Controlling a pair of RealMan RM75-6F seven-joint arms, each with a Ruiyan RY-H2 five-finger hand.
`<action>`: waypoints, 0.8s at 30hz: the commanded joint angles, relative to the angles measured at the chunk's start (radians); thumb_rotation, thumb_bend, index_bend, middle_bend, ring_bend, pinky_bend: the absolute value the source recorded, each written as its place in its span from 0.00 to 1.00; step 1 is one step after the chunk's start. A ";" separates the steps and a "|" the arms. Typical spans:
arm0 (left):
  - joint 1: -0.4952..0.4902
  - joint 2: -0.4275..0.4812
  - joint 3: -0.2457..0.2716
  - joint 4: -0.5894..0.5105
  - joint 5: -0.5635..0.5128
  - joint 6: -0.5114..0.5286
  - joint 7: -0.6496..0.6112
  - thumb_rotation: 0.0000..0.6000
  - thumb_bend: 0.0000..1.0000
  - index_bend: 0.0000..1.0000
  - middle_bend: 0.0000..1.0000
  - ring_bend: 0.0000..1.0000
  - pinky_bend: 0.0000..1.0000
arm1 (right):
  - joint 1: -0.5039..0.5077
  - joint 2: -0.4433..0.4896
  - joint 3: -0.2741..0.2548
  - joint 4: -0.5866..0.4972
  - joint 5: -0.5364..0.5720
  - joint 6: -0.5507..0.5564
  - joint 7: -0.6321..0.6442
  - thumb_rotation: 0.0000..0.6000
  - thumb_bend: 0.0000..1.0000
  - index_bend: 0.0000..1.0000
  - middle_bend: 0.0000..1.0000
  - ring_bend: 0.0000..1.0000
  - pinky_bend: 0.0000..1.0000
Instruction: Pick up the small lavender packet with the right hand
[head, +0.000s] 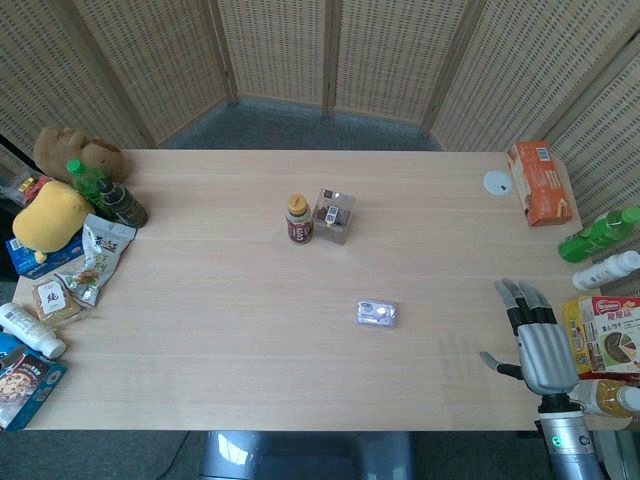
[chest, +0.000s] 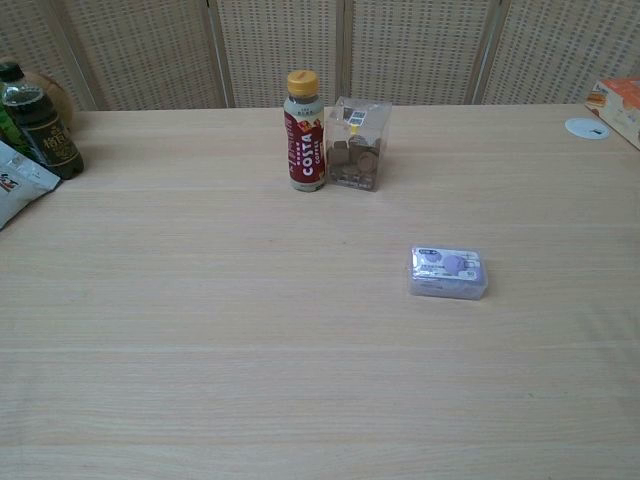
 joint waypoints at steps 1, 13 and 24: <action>0.000 -0.001 0.001 -0.001 0.003 0.000 0.002 1.00 0.00 0.02 0.00 0.00 0.00 | 0.000 0.000 -0.001 0.001 0.001 -0.003 0.002 1.00 0.00 0.00 0.00 0.00 0.00; 0.000 -0.003 0.000 -0.003 0.005 0.005 0.001 1.00 0.00 0.02 0.00 0.00 0.00 | 0.057 -0.065 -0.014 0.031 0.045 -0.140 -0.002 1.00 0.00 0.00 0.00 0.00 0.00; 0.001 0.001 -0.006 0.005 0.000 0.009 -0.018 1.00 0.00 0.02 0.00 0.00 0.00 | 0.201 -0.252 0.050 0.127 0.136 -0.314 -0.107 1.00 0.00 0.00 0.00 0.00 0.00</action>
